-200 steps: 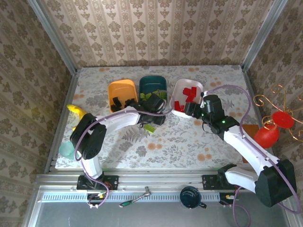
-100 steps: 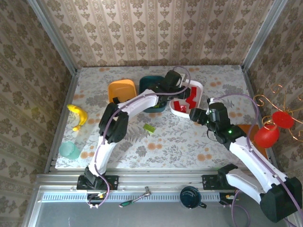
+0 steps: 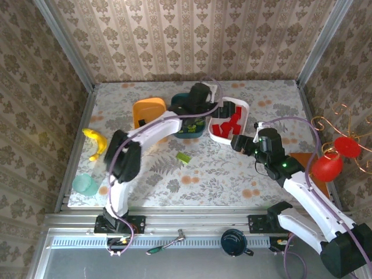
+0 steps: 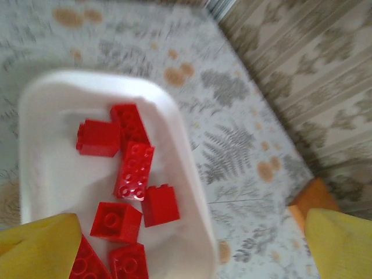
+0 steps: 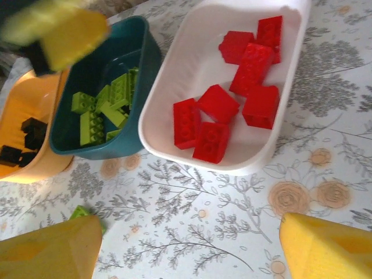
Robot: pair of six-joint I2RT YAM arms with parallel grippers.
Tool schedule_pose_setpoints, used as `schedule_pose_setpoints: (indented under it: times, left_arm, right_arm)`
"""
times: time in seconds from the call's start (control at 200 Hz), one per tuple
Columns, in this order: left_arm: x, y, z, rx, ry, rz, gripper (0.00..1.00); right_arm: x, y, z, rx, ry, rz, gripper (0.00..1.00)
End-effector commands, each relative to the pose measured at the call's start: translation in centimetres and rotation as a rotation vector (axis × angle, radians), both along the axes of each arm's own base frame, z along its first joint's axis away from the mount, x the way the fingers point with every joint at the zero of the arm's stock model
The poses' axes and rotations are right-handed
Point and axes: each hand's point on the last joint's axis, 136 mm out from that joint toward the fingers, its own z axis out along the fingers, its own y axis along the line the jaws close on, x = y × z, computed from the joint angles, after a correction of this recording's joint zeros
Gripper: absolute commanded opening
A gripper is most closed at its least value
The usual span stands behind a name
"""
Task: Sort the legos into containers by color
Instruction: Pick up the lego from the center of the table.
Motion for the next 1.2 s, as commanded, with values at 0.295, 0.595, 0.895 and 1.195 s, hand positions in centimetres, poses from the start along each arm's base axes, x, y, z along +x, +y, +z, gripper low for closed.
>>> schedule_pose_setpoints:
  times: [0.295, 0.595, 0.895, 1.195]
  left_arm:
    - [-11.1, 9.8, 3.6, -0.003, -0.233, 0.072, 1.00]
    - [-15.4, 19.6, -3.3, 0.110, -0.167, 0.268, 1.00]
    - [-18.6, 26.7, -8.3, 0.102, -0.069, 0.422, 1.00]
    - [-20.2, 29.7, -10.3, 0.089, -0.015, 0.480, 1.00]
  right_arm:
    - [-0.4, 10.4, -4.6, -0.109, 0.090, 0.378, 0.81]
    - [-0.8, 17.8, -11.4, -0.301, 0.231, 0.595, 0.81]
    - [0.5, 22.0, -14.7, -0.392, 0.263, 0.666, 0.81]
    - [3.0, 22.1, -16.2, -0.556, 0.265, 0.632, 0.77]
